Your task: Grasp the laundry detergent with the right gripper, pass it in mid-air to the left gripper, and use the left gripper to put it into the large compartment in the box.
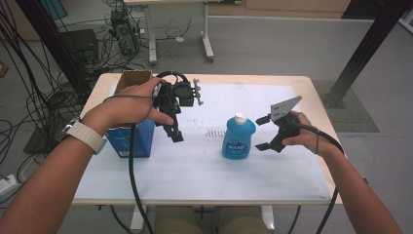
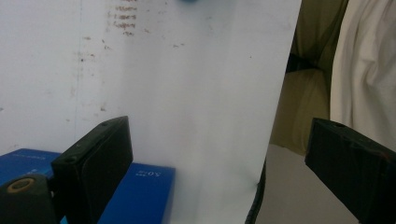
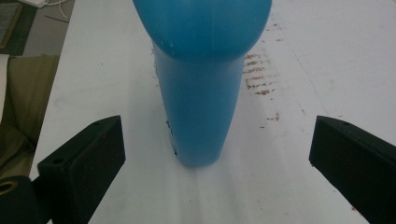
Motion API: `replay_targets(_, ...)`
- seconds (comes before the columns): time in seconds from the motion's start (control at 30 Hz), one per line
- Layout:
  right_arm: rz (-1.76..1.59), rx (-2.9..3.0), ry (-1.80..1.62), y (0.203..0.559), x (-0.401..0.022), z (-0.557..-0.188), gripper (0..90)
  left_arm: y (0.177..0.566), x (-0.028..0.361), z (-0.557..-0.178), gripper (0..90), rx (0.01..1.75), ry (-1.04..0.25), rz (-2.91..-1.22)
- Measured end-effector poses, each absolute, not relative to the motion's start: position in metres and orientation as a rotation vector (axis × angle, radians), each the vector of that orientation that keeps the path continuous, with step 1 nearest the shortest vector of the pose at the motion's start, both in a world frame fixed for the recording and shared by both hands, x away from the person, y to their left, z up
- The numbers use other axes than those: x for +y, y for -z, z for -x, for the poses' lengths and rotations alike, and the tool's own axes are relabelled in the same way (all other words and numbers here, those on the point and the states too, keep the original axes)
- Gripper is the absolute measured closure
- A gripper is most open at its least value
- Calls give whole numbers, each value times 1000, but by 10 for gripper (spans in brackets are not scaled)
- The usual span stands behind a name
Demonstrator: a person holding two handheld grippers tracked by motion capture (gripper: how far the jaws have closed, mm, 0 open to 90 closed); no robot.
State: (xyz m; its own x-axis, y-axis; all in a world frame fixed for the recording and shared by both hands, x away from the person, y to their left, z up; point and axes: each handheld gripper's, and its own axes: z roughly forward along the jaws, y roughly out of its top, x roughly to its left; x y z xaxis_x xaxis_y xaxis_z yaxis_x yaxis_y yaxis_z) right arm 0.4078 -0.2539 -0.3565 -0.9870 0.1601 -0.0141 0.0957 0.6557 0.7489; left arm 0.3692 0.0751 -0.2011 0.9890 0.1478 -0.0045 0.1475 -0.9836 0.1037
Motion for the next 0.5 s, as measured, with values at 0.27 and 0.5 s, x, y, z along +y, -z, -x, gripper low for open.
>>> replay_targets(0.27, -223, 2791, -1259, 362, -255, -407, 36, 201, 75, -370, 79, 226, -4, -3029)
replay_targets(0.5, -226, 2795, -1260, 366, -255, -407, 36, 202, 75, -370, 79, 228, -5, -3029)
